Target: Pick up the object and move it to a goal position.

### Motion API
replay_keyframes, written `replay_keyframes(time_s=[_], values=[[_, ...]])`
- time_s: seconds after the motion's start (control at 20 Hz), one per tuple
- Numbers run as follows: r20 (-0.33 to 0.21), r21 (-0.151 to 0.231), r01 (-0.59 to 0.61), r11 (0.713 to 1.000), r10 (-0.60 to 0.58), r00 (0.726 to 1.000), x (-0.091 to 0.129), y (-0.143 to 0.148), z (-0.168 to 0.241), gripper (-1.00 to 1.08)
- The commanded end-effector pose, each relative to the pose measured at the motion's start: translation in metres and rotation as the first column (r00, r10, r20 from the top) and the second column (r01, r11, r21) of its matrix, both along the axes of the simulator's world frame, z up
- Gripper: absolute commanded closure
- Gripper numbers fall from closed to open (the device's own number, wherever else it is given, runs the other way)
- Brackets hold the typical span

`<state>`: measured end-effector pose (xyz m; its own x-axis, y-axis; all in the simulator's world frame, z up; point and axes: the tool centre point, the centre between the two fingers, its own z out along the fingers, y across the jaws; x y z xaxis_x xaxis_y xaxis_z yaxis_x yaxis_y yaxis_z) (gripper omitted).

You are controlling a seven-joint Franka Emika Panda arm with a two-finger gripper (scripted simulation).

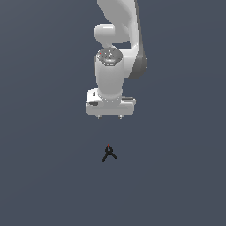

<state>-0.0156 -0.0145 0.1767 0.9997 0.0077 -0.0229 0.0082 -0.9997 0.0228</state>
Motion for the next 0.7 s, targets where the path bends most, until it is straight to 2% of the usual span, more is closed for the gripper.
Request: replay_keyframes(time_s=[0.0,0.3,0.65], values=[[-0.001,0.0,-0.001,1.0,0.001,1.0,0.0,0.0,0.0,-0.92],[0.0,0.0,-0.005,1.0,0.005,1.0,0.004,0.0,-0.003,-0.92],[0.003,0.0,-0.026,1.0,0.026,1.0,0.024,-0.001,-0.017,-0.92]])
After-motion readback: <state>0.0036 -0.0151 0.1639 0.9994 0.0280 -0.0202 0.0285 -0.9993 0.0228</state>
